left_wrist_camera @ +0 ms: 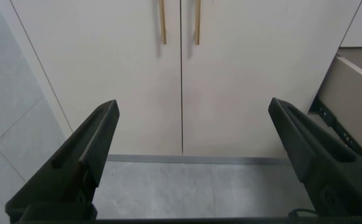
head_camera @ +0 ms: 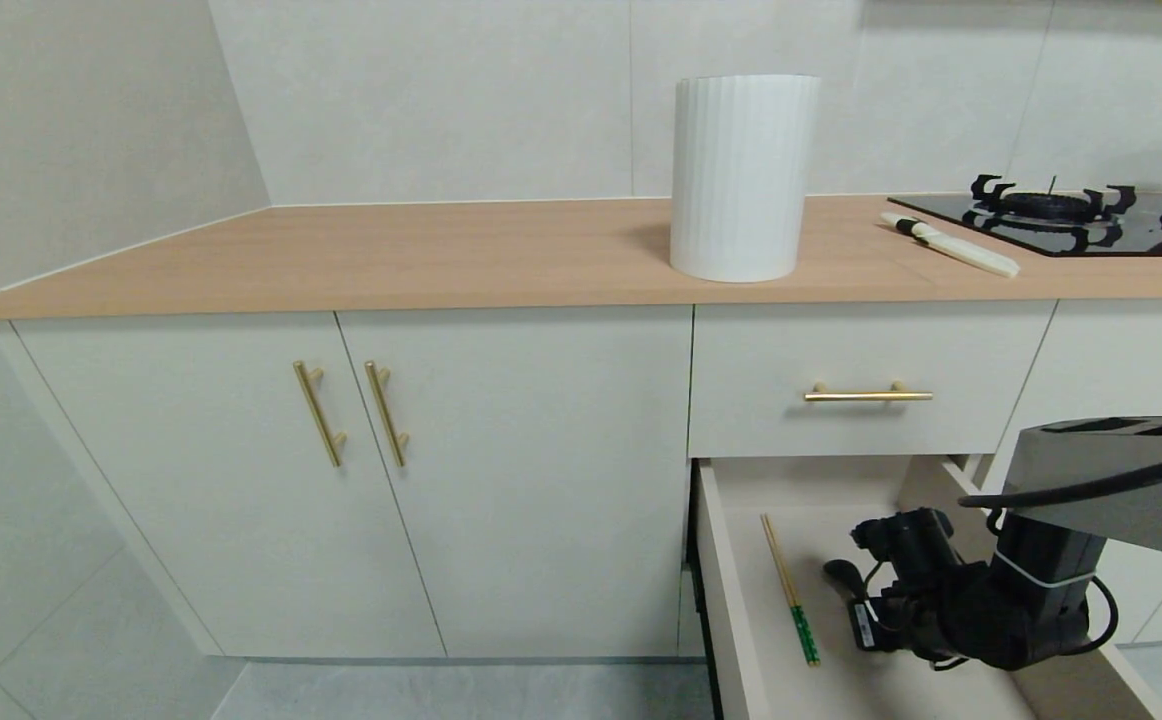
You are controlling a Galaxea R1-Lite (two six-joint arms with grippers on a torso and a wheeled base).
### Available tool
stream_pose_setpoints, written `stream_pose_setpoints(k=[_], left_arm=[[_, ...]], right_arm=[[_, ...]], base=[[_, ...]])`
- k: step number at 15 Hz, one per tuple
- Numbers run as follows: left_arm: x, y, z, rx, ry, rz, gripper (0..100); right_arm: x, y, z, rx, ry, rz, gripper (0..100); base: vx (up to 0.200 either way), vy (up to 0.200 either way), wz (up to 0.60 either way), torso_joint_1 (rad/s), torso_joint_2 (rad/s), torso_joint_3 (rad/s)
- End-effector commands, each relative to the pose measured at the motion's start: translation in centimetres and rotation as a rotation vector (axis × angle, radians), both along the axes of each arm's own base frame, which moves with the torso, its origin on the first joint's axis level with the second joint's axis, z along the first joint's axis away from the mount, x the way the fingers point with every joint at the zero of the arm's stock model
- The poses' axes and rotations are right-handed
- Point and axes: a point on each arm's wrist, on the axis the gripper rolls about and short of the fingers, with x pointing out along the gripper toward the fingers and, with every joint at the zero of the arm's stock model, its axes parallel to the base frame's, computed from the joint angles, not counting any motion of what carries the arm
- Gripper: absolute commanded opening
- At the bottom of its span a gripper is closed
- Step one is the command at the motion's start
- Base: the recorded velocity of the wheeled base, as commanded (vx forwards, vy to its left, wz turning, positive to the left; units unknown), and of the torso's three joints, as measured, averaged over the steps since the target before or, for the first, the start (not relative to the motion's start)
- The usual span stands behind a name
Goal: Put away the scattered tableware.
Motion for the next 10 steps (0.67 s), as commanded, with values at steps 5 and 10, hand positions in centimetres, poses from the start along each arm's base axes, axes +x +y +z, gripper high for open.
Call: stream_pose_setpoints(k=[5, 10], left_arm=[[0.0, 0.0, 0.0, 0.0, 0.0, 0.001, 100], [0.0, 0.0, 0.0, 0.0, 0.0, 0.001, 100]], right_arm=[[-0.01, 0.02, -0.26, -0.003, 0.006, 0.0, 0], [-0.01, 0.02, -0.26, -0.002, 0.006, -0.001, 100]], base=[[0.0, 0.0, 0.0, 0.0, 0.0, 0.0], [0.0, 0.0, 0.0, 0.0, 0.0, 0.0]])
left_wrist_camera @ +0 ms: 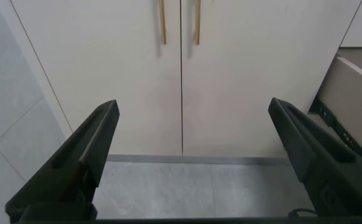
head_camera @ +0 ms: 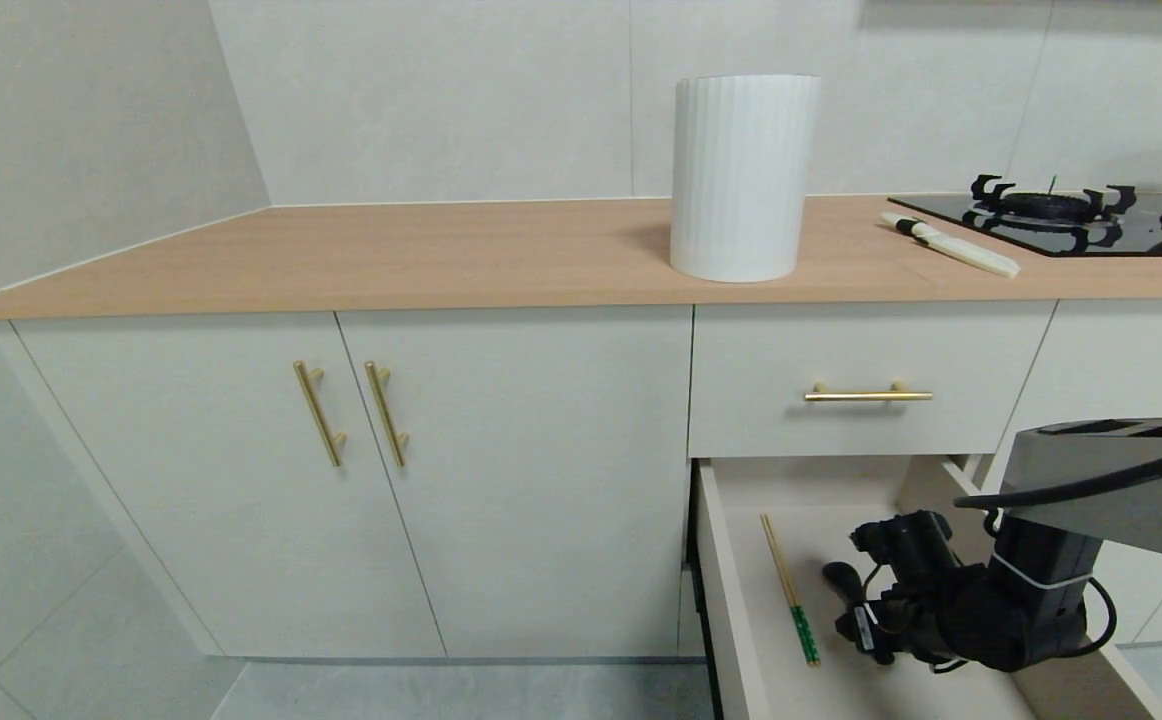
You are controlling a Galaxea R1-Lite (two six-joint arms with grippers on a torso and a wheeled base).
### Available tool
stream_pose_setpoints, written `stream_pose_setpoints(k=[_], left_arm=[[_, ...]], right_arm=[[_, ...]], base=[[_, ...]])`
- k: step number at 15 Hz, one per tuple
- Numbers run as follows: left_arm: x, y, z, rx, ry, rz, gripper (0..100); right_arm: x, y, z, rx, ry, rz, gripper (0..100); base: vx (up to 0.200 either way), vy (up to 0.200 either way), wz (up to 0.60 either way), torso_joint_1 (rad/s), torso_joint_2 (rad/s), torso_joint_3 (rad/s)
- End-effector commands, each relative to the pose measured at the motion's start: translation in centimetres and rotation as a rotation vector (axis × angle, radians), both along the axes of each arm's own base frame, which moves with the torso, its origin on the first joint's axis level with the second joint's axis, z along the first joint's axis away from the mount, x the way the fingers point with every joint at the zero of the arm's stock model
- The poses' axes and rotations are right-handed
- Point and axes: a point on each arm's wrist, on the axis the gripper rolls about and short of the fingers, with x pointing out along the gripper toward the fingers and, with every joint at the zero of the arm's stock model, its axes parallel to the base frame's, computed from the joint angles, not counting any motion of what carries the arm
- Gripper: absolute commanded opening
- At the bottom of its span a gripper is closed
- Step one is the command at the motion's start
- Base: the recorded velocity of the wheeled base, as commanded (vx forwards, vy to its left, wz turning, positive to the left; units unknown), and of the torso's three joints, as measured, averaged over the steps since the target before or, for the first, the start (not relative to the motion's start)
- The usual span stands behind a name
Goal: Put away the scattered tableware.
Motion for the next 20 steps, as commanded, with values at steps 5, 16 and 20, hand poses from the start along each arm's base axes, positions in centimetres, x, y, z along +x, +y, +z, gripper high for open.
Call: stream_pose_setpoints(k=[5, 16, 20], left_arm=[[0.0, 0.0, 0.0, 0.0, 0.0, 0.001, 100], [0.0, 0.0, 0.0, 0.0, 0.0, 0.001, 100], [0.0, 0.0, 0.0, 0.0, 0.001, 0.001, 100]], right_arm=[[-0.3, -0.1, 1.1, 0.011, -0.018, -0.003, 100], [-9.4, -1.6, 16.8, 0.095, -0.212, 0.049, 100], [-13.0, -0.9, 20.7, 0.114, -0.242, 0.124, 100]], base=[[0.0, 0.0, 0.0, 0.0, 0.0, 0.0], [0.0, 0.0, 0.0, 0.0, 0.0, 0.0], [0.0, 0.0, 0.0, 0.0, 0.0, 0.0]])
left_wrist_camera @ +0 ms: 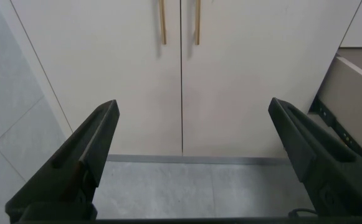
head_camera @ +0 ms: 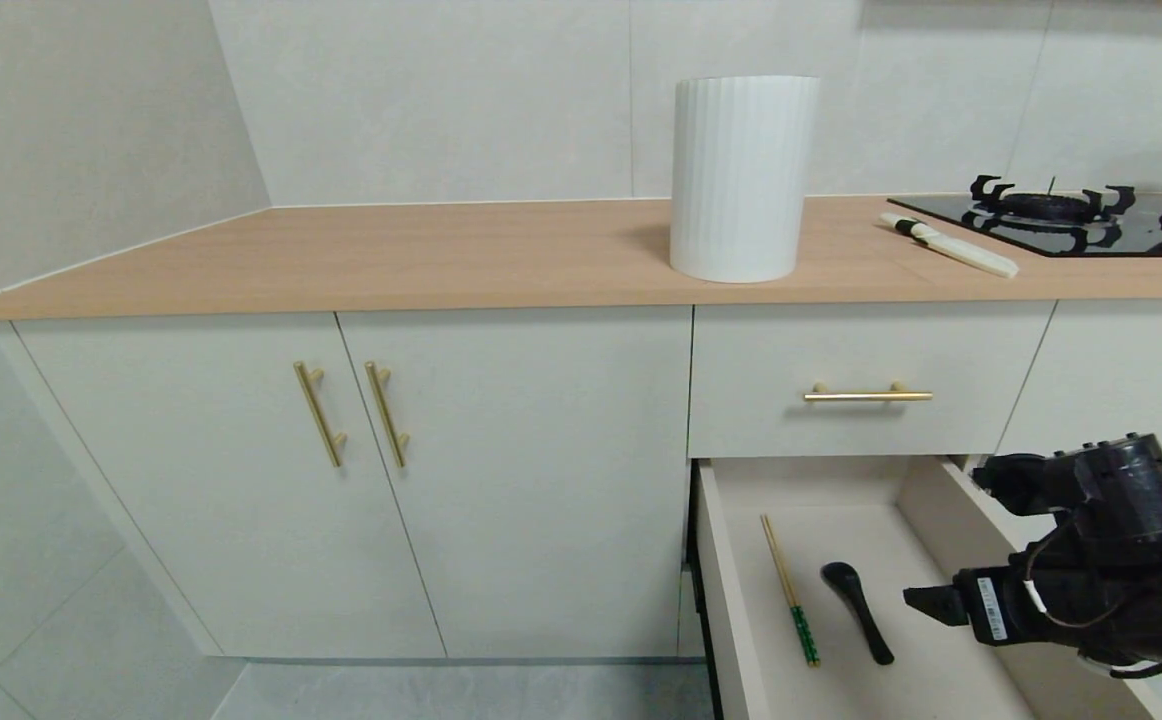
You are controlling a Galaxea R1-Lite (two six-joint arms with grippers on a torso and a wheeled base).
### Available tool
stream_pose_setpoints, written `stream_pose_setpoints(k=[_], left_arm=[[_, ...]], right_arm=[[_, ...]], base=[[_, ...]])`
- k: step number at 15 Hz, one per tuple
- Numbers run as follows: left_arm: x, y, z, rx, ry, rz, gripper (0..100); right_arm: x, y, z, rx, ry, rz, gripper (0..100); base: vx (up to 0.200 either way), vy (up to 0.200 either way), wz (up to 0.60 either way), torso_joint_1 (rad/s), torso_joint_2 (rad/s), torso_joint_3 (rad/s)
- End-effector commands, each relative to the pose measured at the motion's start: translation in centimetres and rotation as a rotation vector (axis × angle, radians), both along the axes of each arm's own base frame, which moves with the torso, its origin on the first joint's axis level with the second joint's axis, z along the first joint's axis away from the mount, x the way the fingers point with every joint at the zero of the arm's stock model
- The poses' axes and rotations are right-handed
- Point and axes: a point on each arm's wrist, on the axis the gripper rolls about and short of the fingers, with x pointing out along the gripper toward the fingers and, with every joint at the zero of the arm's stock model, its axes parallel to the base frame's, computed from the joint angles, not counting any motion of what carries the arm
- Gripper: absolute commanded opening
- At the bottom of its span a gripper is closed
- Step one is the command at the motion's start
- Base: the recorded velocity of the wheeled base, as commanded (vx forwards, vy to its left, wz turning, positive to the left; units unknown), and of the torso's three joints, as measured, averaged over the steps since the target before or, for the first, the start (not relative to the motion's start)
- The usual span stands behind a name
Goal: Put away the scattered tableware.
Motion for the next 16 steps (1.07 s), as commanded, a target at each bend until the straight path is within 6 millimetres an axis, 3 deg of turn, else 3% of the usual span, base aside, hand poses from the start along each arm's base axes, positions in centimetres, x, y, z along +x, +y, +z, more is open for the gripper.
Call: stream_pose_setpoints(k=[1, 12, 16], left_arm=[[0.0, 0.0, 0.0, 0.0, 0.0, 0.001, 100], [0.0, 0.0, 0.0, 0.0, 0.0, 0.001, 100], [0.0, 0.0, 0.0, 0.0, 0.001, 0.001, 100]], right_arm=[[-2.5, 0.4, 3.4, 0.037, -0.106, 0.055, 100], [-3.3, 0.6, 3.5, 0.032, -0.099, 0.082, 100], [-3.6, 0.6, 3.3, 0.021, -0.071, 0.093, 100]], base=[[0.0, 0.0, 0.0, 0.0, 0.0, 0.0], [0.0, 0.0, 0.0, 0.0, 0.0, 0.0], [-0.2, 0.0, 0.0, 0.007, 0.0, 0.0]])
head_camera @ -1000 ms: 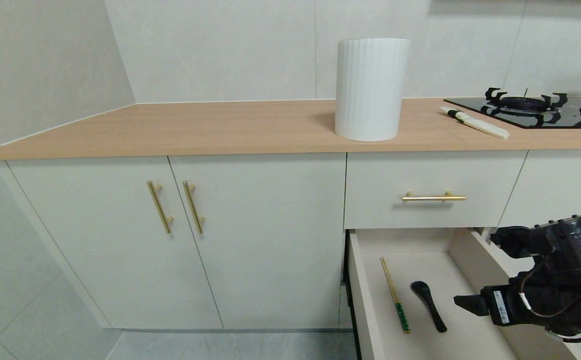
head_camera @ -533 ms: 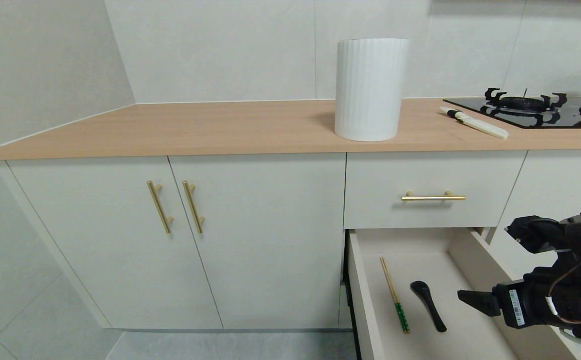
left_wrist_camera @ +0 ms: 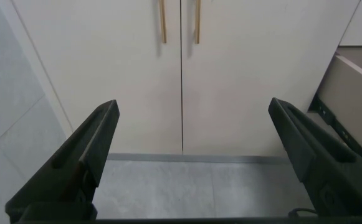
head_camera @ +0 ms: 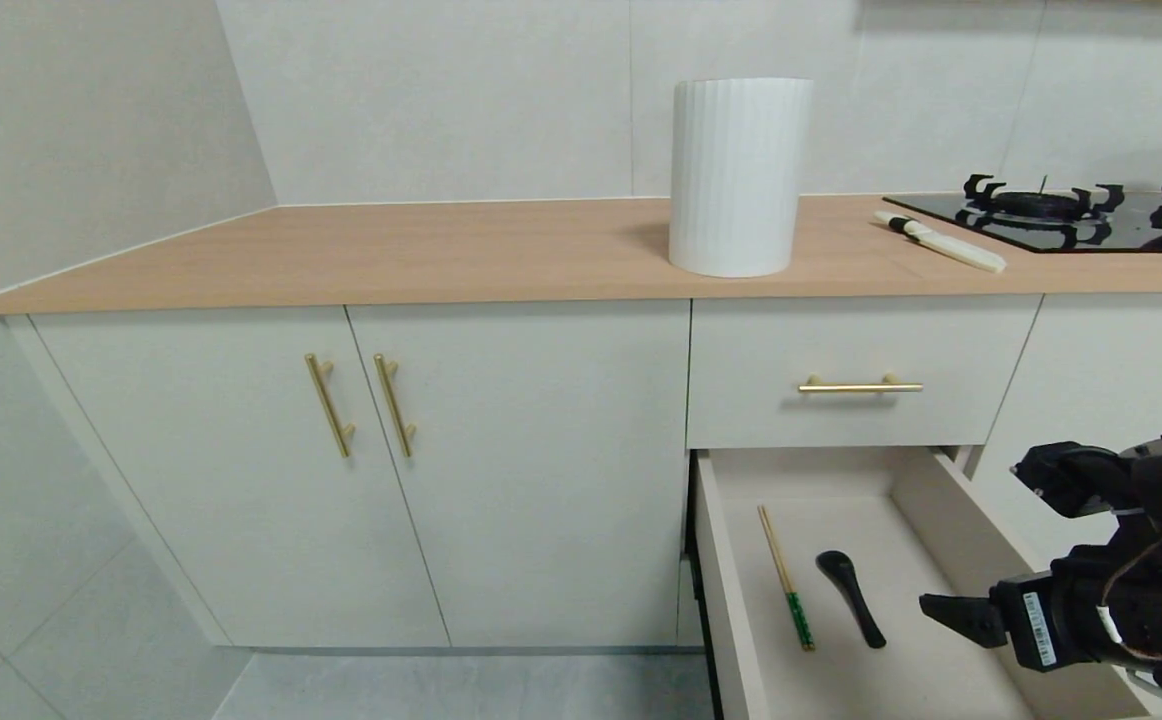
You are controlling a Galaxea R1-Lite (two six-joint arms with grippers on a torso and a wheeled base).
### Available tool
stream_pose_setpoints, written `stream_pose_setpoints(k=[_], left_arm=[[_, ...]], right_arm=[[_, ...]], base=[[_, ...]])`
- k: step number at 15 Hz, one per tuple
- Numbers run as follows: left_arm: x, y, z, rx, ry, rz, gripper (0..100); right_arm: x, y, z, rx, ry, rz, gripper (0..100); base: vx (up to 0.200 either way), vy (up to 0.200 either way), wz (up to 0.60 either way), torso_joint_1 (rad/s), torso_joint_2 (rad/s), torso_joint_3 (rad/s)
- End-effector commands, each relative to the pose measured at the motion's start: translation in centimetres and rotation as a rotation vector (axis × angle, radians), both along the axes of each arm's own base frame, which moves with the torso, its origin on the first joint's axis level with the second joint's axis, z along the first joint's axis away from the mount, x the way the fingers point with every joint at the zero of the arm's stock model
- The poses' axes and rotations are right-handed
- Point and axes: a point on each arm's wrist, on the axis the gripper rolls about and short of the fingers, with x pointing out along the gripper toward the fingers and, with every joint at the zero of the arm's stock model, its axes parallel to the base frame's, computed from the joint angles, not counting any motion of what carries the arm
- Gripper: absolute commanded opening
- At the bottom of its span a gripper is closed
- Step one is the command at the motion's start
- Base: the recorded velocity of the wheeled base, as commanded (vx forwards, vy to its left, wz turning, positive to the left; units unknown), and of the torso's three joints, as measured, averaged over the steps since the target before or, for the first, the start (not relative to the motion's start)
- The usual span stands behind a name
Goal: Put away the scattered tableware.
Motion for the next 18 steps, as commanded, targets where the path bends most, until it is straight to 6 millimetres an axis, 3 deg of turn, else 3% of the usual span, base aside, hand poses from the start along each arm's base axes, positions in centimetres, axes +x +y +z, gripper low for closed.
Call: stream_pose_setpoints(k=[1, 3, 12, 18], left_arm=[[0.0, 0.0, 0.0, -0.001, 0.003, 0.001, 100], [0.0, 0.0, 0.0, -0.001, 0.001, 0.001, 100], [0.0, 0.0, 0.0, -0.001, 0.0, 0.001, 100], [0.0, 0.0, 0.0, -0.001, 0.0, 0.001, 100]], right_arm=[[0.0, 0.1, -0.1, -0.001, 0.003, 0.004, 100], [-0.2, 0.3, -0.2, -0.008, 0.015, 0.019, 100], [-1.2, 0.9, -2.6, -0.058, 0.268, 0.158, 100], [0.7, 1.6, -5.9, -0.121, 0.42, 0.127, 100]], base=[[-0.2, 0.0, 0.0, -0.007, 0.0, 0.012], [-0.2, 0.0, 0.0, 0.0, 0.0, 0.007], [0.0, 0.0, 0.0, 0.0, 0.0, 0.0], [0.0, 0.0, 0.0, 0.0, 0.0, 0.0]])
